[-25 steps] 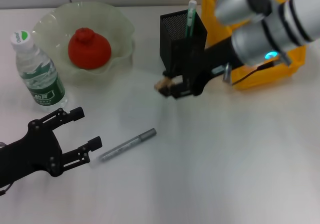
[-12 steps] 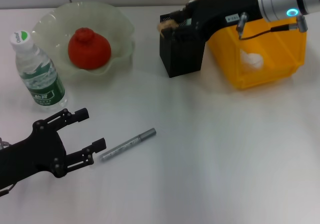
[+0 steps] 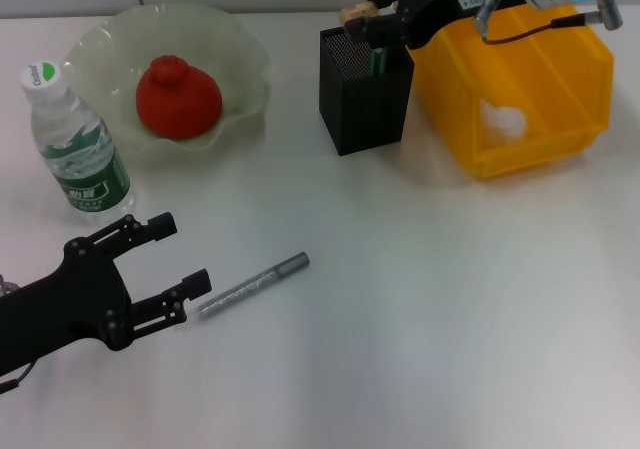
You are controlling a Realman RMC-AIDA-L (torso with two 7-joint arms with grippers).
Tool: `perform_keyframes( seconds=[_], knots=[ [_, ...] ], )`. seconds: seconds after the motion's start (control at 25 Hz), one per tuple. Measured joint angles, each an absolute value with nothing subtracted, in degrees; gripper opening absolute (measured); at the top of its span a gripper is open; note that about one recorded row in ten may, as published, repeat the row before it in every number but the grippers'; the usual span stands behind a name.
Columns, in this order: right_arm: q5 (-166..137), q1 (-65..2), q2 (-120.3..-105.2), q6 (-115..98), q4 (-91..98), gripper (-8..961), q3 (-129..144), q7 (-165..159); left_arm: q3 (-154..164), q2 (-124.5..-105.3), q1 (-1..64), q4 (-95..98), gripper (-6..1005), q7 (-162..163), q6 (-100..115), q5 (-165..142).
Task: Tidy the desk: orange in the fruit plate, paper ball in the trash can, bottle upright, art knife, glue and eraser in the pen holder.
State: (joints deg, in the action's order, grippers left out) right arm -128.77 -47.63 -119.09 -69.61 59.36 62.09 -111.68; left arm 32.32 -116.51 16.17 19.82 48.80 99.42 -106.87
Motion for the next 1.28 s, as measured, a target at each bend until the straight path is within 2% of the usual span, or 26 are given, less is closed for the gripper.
perform_keyframes(
  seconds=[0.6,1.28],
  knots=[
    [-136.92,-51.03,-119.17,-65.08,56.06,440,63.08,-115.5,31.0,-116.6,16.08,19.59,799,49.57,99.51,-106.71],
    [-137.25,-51.35,-119.31,-61.9,54.35,454,66.96,-115.56,31.03,-116.98,16.08,19.87,800,49.57,99.67,-106.7]
  ],
)
